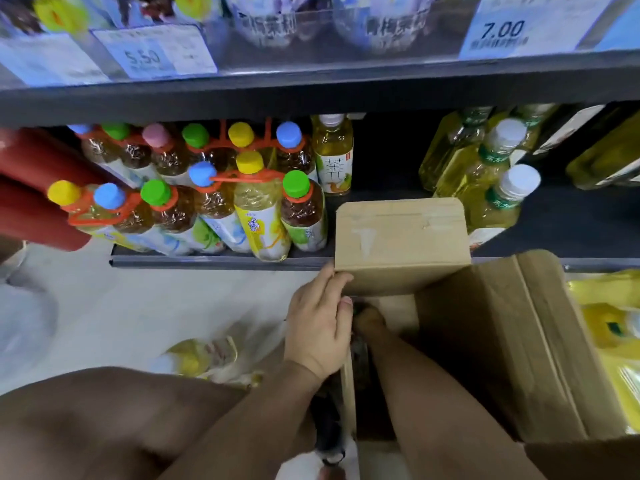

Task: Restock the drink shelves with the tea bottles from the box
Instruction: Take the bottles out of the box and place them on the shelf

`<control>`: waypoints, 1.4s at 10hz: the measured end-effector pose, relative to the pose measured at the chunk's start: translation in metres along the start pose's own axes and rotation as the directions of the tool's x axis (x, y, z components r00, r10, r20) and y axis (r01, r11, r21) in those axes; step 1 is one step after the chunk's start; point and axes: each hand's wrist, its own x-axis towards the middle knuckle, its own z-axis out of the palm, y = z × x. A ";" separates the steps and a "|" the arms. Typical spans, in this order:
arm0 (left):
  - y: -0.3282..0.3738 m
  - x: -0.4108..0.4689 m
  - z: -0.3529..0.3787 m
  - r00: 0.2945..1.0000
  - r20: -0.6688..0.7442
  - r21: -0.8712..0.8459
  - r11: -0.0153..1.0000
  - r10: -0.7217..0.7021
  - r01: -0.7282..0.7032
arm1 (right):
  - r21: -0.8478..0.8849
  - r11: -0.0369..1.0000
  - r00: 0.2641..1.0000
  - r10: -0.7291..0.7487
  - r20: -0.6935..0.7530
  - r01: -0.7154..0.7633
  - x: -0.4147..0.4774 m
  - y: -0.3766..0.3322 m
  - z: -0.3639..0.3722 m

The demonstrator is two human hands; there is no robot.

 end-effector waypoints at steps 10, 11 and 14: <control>0.194 0.004 -0.175 0.996 -0.034 0.053 0.996 0.080 -0.078 | -0.587 0.620 0.611 -0.751 -0.252 0.521 -0.352 -0.203 -0.217; 0.239 0.017 -0.230 0.975 -0.189 -0.046 0.991 0.114 -0.125 | -0.600 0.553 0.485 -0.824 -0.292 0.578 -0.425 -0.245 -0.239; 0.346 0.076 -0.376 0.806 -0.522 -0.105 0.917 0.278 -0.384 | -0.749 0.316 0.126 -0.945 -0.301 0.582 -0.574 -0.350 -0.299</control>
